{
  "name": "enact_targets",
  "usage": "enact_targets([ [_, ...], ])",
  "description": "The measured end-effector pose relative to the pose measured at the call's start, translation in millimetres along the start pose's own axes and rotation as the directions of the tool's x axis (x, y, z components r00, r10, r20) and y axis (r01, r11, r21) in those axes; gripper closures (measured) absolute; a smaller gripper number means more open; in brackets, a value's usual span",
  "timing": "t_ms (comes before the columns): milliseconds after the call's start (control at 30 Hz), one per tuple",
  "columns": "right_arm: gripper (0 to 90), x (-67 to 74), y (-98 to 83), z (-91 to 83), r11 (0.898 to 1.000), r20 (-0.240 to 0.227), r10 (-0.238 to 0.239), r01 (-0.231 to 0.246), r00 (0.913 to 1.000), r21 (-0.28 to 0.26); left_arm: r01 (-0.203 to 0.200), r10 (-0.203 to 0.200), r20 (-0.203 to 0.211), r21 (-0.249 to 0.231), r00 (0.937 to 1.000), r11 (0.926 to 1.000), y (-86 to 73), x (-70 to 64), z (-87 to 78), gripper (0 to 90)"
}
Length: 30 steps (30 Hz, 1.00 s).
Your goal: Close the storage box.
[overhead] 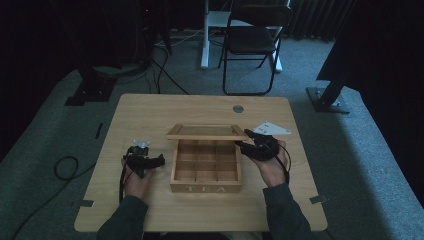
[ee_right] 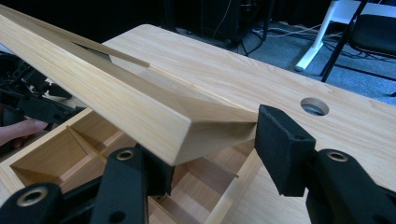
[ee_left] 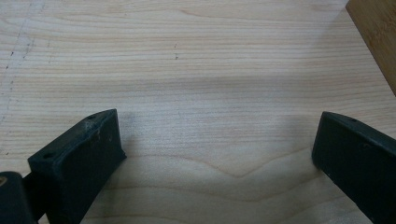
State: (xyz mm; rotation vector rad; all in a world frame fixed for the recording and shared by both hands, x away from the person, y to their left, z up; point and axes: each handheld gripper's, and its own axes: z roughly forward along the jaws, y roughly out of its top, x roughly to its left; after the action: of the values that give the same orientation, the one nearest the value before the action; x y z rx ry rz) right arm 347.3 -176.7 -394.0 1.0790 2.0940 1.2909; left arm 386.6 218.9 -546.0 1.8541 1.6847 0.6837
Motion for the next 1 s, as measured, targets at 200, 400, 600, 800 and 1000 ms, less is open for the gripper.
enact_targets([
  [200,49.6,1.6,-2.8,-1.6,1.000,0.004,0.002,-0.002,1.0000,-0.004,0.000,0.000,0.000,0.002,1.0000,1.0000,0.0,0.0,-0.1,1.7],
  [400,49.7,3.3,-6.5,-2.3,1.000,0.001,0.006,-0.006,1.0000,0.000,0.000,0.000,-0.001,0.000,1.0000,1.0000,0.0,-0.1,0.0,1.7],
  [600,49.5,5.9,-11.8,-3.2,1.000,0.004,0.009,-0.009,1.0000,0.005,-0.001,0.001,0.000,0.001,1.0000,1.0000,0.0,0.1,-0.1,1.7],
  [800,49.2,7.0,-15.8,-3.5,1.000,0.001,0.011,-0.011,0.9999,0.009,-0.006,0.006,0.000,0.005,1.0000,1.0000,0.1,0.3,-0.3,1.6],
  [1000,49.1,7.9,-17.6,-3.8,1.000,0.001,0.006,-0.006,1.0000,0.018,-0.005,0.005,-0.001,0.003,1.0000,1.0000,0.0,0.3,-0.2,1.7],
])
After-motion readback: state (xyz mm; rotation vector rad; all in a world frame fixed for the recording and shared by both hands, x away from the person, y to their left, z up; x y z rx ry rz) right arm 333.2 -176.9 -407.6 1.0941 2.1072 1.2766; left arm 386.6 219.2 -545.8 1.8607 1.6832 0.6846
